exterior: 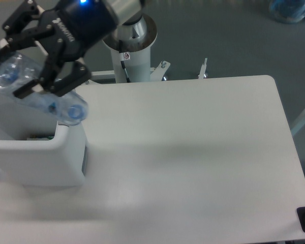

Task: Place the trash in the trash can
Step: 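Lift the tube and carry it over the trash bin, then lower the tube into the bin and open the gripper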

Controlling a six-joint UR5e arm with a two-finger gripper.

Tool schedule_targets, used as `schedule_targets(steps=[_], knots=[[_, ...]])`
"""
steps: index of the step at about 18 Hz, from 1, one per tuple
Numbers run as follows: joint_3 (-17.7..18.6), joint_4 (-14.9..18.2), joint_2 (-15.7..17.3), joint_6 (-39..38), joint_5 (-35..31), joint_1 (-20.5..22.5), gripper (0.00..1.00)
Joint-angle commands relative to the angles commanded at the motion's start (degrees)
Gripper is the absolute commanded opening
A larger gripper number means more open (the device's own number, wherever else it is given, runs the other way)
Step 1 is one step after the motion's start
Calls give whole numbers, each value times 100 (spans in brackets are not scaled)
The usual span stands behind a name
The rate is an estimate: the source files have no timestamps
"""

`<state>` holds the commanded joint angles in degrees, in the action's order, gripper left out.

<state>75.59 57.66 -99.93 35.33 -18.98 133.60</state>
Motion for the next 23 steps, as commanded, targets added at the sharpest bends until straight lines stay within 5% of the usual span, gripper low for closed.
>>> schedule_targets(steps=[9, 23], knots=[[333, -9, -18, 44, 176, -299, 64], [1300, -580, 26, 324, 158, -502, 68]])
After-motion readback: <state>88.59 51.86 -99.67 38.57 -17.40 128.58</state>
